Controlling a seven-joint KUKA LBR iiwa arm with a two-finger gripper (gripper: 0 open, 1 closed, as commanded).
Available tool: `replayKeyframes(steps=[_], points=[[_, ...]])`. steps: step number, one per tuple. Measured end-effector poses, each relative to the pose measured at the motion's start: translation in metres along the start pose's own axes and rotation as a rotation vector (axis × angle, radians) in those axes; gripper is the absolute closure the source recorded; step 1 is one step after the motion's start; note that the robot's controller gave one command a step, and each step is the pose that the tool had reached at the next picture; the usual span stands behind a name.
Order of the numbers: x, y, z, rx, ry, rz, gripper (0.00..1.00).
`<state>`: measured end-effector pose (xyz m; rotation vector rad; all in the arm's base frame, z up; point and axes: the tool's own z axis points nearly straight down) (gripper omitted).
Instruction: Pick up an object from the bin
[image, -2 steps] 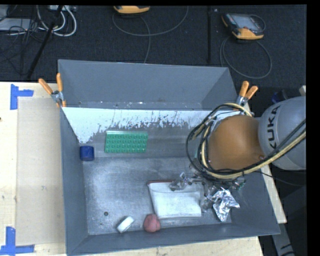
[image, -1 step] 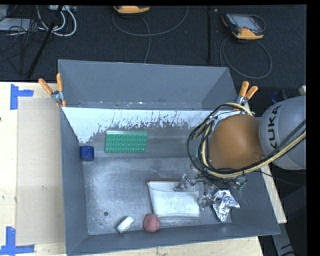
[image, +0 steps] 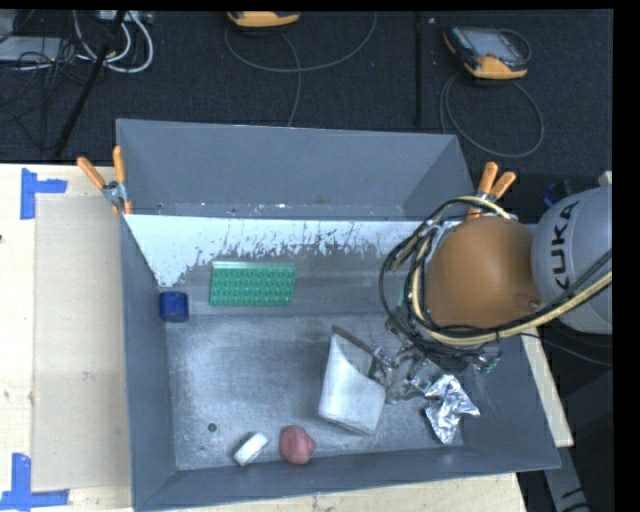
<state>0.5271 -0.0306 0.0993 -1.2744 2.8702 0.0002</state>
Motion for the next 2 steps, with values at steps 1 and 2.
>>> replayKeyframes(steps=[1, 2], points=[[-0.001, 0.000, -0.039, 0.001, -0.001, 0.004, 1.00], [-0.002, 0.000, -0.094, 0.002, -0.002, 0.007, 1.00]])
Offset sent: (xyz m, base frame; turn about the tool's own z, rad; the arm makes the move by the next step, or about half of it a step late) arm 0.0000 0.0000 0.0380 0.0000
